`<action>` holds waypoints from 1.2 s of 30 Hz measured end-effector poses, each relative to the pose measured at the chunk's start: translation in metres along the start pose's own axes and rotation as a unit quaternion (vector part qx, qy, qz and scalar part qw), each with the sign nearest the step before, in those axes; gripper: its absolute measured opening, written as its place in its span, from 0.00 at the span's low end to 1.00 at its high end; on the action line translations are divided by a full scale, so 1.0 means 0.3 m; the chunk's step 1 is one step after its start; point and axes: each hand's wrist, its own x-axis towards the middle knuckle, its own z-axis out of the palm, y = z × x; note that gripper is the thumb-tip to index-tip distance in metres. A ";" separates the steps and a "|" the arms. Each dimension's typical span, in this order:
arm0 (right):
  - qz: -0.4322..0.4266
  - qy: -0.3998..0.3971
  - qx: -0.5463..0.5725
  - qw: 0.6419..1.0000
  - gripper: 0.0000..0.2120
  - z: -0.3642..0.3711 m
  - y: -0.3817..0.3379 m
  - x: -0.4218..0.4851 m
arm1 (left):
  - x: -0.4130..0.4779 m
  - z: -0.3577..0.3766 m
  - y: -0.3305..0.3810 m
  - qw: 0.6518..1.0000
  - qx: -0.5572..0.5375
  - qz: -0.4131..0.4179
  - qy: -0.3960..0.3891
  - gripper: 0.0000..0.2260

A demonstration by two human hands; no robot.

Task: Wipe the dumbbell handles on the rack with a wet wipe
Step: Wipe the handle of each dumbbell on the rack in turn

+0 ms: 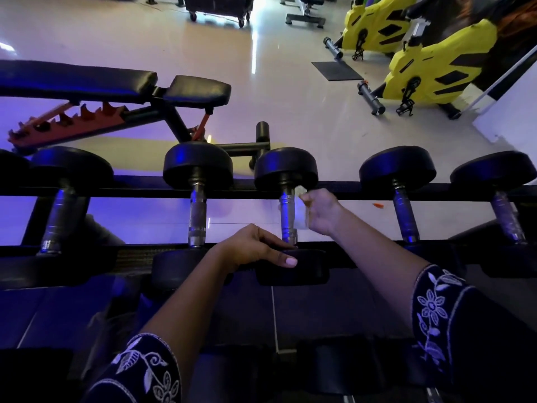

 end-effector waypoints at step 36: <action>-0.332 0.250 -0.543 0.730 0.12 0.135 0.035 -0.072 | -0.005 0.006 0.002 1.000 0.027 -0.006 0.010 0.17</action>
